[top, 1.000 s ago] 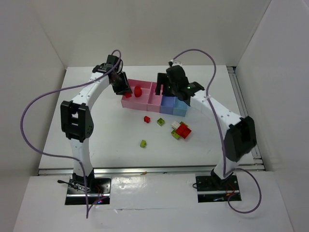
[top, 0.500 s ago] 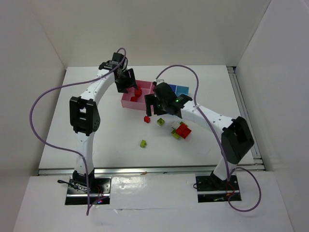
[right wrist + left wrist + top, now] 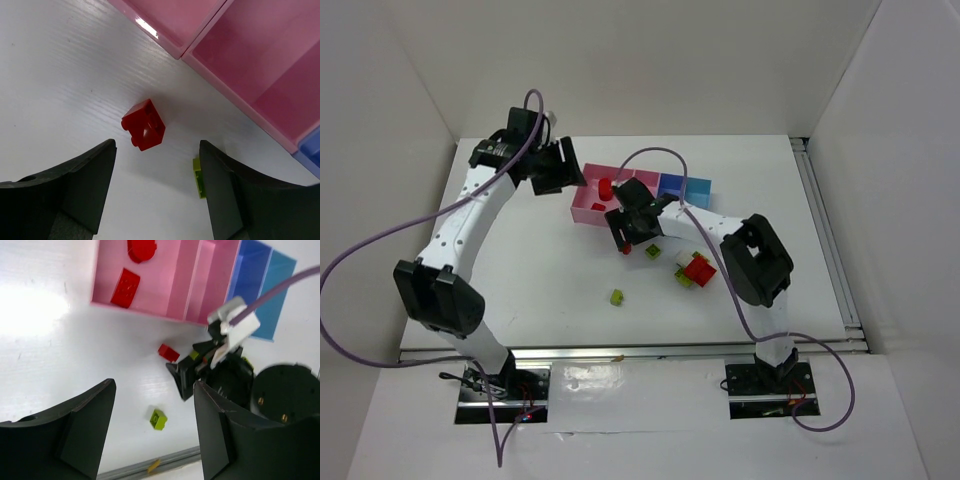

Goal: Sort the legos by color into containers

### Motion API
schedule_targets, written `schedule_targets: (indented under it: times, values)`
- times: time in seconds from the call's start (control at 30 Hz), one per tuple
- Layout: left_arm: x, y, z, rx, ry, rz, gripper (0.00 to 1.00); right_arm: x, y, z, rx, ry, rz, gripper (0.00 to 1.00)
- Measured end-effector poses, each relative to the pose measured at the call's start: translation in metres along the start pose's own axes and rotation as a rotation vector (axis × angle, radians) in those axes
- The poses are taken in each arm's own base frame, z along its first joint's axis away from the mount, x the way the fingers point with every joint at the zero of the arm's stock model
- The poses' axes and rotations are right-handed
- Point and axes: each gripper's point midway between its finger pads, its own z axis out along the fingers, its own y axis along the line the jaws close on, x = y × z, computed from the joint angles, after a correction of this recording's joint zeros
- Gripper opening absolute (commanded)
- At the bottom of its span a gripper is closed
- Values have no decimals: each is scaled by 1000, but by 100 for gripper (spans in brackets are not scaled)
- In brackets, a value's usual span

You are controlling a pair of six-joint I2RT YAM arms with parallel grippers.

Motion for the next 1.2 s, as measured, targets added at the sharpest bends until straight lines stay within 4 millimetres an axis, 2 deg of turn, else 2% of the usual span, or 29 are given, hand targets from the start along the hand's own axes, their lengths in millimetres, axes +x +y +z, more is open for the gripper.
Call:
schedule_targets:
  times: [0.13,0.27,0.4,0.53,0.7,0.87,0.9,1.0,1.1,1.2]
  values:
    - [19,17,-13,-34,15,-9,75,6,0,7,-7,22,-17,74]
    - [33,31,-17,-70,34,-21,73,7,4,9,-24,24,-27,67]
    - [34,31,-18,-69,34,-22,73,9,9,21,-33,35,-37,56]
    - [37,33,-16,-72,41,-23,73,18,12,29,-37,60,-45,55]
    - [41,36,-15,-81,52,-25,73,17,17,32,-45,60,-59,37]
    - [43,37,-16,-81,50,-22,73,14,20,26,-29,46,-73,36]
    - [45,38,-16,-82,53,-16,80,10,19,21,-21,36,-73,36]
    - [54,43,-18,-83,67,-3,85,-12,17,0,4,-23,-68,36]
    - [72,51,-20,-82,88,8,92,-58,21,-26,4,-143,-45,36]
    - [94,57,-23,-77,124,9,93,-112,26,-51,-6,-272,-17,36]
